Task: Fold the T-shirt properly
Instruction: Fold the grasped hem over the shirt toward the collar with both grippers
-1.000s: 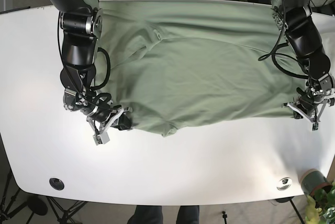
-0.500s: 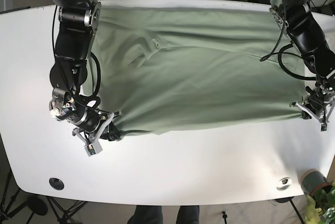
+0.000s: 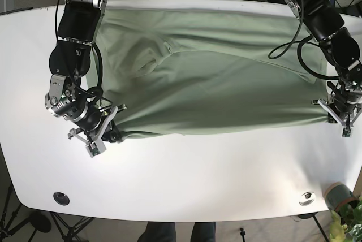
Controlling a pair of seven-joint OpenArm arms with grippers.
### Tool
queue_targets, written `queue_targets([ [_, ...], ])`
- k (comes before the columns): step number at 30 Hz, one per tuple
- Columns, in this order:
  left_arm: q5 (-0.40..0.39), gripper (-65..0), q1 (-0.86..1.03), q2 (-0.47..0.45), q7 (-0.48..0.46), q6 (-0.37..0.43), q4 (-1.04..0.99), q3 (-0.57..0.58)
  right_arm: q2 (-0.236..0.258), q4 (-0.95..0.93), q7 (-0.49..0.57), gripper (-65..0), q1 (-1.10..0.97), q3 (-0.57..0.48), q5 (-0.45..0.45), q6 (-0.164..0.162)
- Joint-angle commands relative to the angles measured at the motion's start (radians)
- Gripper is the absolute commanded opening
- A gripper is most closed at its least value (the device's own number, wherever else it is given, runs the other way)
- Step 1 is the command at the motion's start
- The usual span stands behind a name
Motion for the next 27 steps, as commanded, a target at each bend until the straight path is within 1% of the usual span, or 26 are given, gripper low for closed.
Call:
queue_targets([
  [1, -0.004, -65.0, 0.008, 0.004, -0.008, -0.011, 0.06, -0.007, 0.008, 0.095, 0.0, -63.7, -0.004, 0.003, 0.01, 0.001],
  [7, -0.004, -65.0, 0.1, 0.008, 0.001, -0.041, 0.122, -0.079, -0.001, 0.238, -0.065, -63.7, -0.109, 0.076, 0.011, 0.009],
  [10, -0.004, -65.0, 0.138, 0.008, 0.05, -0.06, 0.129, -0.096, -0.001, 0.29, -0.072, -63.7, -0.164, 0.078, 0.011, 0.009],
  [12, -0.004, -65.0, 0.166, 0.008, 0.061, -0.069, 0.134, -0.122, 0.0, 0.324, -0.079, -63.7, -0.202, 0.079, 0.011, 0.009],
  [21, -0.004, -65.0, 0.254, 0.033, 0.064, -0.069, 0.152, -0.213, -0.003, 0.413, -0.079, -63.7, -0.356, 0.079, 0.011, 0.009],
  [23, -0.004, -65.0, 0.28, 0.036, 0.064, -0.069, 0.178, -0.223, -0.018, 0.419, -0.079, -63.7, -0.388, 0.084, 0.011, 0.009],
  [27, -0.004, -65.0, 0.318, 0.036, 0.064, -0.069, 0.201, -0.22, -0.055, 0.424, -0.079, -63.7, -0.43, 0.142, 0.011, 0.009],
])
